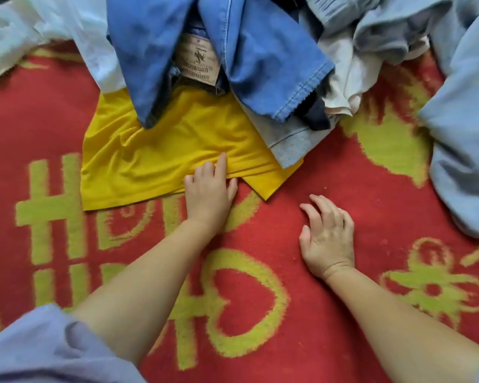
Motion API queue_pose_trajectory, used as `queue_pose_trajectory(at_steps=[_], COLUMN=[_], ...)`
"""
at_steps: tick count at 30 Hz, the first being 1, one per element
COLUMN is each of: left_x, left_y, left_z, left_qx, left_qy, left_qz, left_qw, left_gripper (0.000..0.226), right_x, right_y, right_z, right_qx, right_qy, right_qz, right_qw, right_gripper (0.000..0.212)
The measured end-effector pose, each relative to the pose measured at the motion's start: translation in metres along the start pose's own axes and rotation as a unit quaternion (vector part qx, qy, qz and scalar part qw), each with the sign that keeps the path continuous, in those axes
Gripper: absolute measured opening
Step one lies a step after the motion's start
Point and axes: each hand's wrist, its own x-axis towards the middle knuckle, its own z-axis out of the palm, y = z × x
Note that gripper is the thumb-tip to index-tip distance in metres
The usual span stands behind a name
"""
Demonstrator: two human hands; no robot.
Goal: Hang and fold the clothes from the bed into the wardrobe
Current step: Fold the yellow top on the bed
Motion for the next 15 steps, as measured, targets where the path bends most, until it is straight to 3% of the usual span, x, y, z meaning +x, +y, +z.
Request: queue_pose_trajectory(at_steps=[4, 9, 13, 15], left_x=[0.032, 0.008, -0.043, -0.061], left_y=[-0.002, 0.001, -0.001, -0.002], left_z=[-0.009, -0.044, -0.092, -0.131], left_qx=[0.002, -0.009, -0.114, -0.144], left_qy=[-0.028, -0.077, -0.125, -0.156], left_qz=[-0.002, 0.101, 0.067, 0.048], left_qw=[1.000, 0.992, 0.983, 0.976], left_gripper=[0.017, 0.024, 0.019, 0.028], right_x=[0.001, 0.003, 0.011, 0.014], right_y=[-0.001, -0.003, -0.016, -0.031], right_z=[0.000, -0.007, -0.043, -0.075], right_qx=[-0.004, -0.005, -0.002, 0.034], right_qy=[-0.002, -0.056, -0.197, -0.300], right_qz=[0.002, 0.013, 0.048, 0.073], right_qw=[1.000, 0.998, 0.979, 0.951], right_gripper=[0.043, 0.044, 0.053, 0.073])
